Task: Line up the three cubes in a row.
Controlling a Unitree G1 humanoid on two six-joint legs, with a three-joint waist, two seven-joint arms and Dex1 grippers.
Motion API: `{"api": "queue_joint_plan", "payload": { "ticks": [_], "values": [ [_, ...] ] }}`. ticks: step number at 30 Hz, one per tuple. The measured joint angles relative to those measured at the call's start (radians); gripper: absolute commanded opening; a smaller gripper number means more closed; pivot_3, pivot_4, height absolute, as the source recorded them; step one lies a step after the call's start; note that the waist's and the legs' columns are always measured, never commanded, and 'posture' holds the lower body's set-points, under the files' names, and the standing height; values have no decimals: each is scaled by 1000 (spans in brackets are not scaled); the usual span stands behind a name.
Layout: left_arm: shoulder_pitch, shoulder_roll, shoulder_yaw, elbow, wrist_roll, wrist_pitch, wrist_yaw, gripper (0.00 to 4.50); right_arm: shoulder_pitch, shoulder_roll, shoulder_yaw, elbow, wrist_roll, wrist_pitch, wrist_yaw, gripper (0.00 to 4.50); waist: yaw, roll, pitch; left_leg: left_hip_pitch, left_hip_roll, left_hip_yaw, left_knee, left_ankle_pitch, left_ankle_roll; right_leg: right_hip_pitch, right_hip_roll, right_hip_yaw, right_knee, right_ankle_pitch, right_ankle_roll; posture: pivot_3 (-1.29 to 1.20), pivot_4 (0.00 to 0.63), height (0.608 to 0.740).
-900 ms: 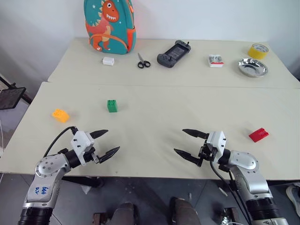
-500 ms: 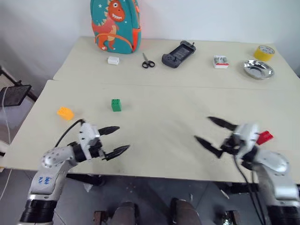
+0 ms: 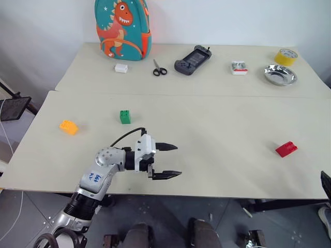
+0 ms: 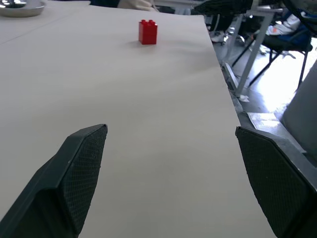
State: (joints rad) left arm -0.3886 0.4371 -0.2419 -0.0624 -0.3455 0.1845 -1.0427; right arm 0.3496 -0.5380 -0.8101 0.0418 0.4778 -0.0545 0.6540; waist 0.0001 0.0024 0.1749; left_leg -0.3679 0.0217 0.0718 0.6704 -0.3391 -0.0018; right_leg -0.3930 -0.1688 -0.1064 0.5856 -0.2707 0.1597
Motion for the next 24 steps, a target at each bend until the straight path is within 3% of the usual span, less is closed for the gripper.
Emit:
{"api": "queue_joint_plan", "payload": {
  "ticks": [5,10,20,24],
  "values": [
    [2,-5,-11,2,17,-26,-15,4378,-134,-168,81,39,17,70,93,4500,-2,2,-1,-1,0,0,5,0,1,0,0,1,2,0,0,0,150,740],
    [12,4,-4,11,26,-24,-14,4378,-297,-333,221,246,-39,84,245,4500,16,1,0,-3,0,-1,11,-3,4,1,0,0,1,0,0,0,150,740],
    [68,50,31,-31,26,25,-4,4378,-594,-412,419,678,-165,35,405,4500,22,1,-1,-3,0,0,12,-3,4,1,0,0,1,0,0,0,150,740],
    [71,54,35,-48,27,31,-4,4500,-669,-412,463,767,-198,13,435,3648,19,1,-1,-3,0,0,12,-3,4,1,0,0,1,0,0,0,150,740]
  ]
}}
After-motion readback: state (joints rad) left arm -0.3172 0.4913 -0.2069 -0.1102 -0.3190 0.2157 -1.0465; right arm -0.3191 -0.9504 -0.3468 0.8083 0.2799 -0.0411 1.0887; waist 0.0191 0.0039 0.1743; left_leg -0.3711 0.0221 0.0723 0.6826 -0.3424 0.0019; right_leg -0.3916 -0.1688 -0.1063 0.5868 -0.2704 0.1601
